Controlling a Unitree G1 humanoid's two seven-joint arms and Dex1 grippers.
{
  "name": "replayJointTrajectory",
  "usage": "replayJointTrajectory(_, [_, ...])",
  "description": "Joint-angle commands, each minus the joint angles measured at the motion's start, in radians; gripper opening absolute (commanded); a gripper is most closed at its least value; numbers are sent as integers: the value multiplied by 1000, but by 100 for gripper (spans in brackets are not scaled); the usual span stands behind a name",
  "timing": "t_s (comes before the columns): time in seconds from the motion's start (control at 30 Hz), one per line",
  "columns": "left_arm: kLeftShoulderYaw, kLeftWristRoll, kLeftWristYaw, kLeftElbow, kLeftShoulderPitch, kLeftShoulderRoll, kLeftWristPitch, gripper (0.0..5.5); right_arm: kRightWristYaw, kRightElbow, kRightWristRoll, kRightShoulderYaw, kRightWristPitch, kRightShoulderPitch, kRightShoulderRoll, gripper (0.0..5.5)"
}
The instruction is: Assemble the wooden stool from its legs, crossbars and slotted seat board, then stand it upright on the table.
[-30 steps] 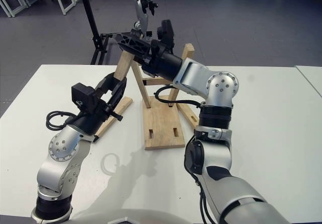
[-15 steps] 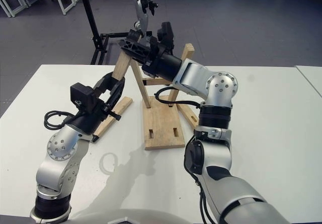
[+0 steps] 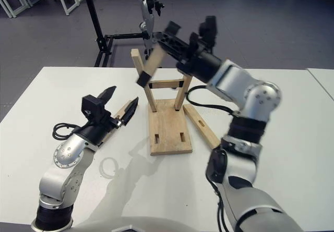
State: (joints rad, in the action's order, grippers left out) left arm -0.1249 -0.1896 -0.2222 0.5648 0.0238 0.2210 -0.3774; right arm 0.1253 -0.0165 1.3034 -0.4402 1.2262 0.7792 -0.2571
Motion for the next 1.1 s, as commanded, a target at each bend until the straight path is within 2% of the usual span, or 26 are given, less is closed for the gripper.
replayJointTrajectory(0.03, [37, 42, 50, -40, 18, -10, 1, 404, 36, -188, -104, 55, -18, -153, -140, 42])
replayJointTrajectory(0.1, [38, 55, 58, -54, 19, -15, 13, 404, 100, -228, -290, 137, -153, -270, -219, 42])
replayJointTrajectory(0.27, [22, 77, 65, -77, 23, -41, 27, 404, 240, -52, -658, 273, -597, -418, -200, 42])
replayJointTrajectory(0.4, [17, 84, 55, -87, 28, -44, 34, 404, 344, 138, -778, 306, -789, -437, -182, 42])
replayJointTrajectory(0.77, [14, 90, 57, -71, 43, -48, 22, 404, 425, 215, -873, 299, -873, -499, -187, 42])
replayJointTrajectory(1.1, [13, 99, 59, -63, 56, -53, 23, 404, 327, 1, -887, 287, -833, -537, -168, 42])
